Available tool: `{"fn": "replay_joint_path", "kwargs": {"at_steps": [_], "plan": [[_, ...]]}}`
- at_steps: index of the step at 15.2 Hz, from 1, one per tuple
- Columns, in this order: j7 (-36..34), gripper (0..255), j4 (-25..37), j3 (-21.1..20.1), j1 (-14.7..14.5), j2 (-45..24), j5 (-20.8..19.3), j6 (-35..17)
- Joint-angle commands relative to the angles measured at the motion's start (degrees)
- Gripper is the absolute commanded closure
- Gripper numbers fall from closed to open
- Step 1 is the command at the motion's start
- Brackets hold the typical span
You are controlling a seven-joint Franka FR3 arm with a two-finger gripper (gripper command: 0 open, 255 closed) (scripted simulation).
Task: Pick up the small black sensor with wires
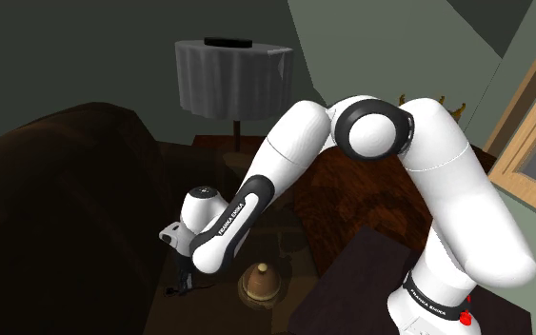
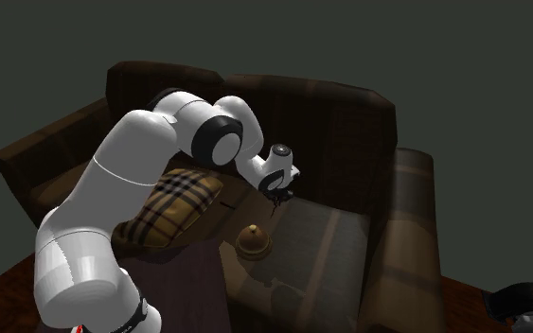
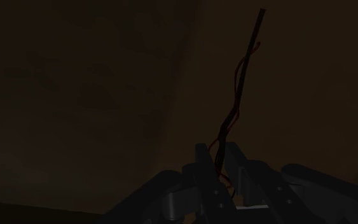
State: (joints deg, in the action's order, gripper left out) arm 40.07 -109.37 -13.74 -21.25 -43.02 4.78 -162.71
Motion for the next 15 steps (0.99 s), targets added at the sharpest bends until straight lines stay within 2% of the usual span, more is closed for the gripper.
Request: {"fn": "replay_joint_path", "kwargs": {"at_steps": [1,15], "plan": [[-0.09,255,0.07,0.06,-0.15,-0.26,-0.03,0.05],[-0.92,255,-2.72,-1.11,0.94,9.19,0.87,6.58]]}}
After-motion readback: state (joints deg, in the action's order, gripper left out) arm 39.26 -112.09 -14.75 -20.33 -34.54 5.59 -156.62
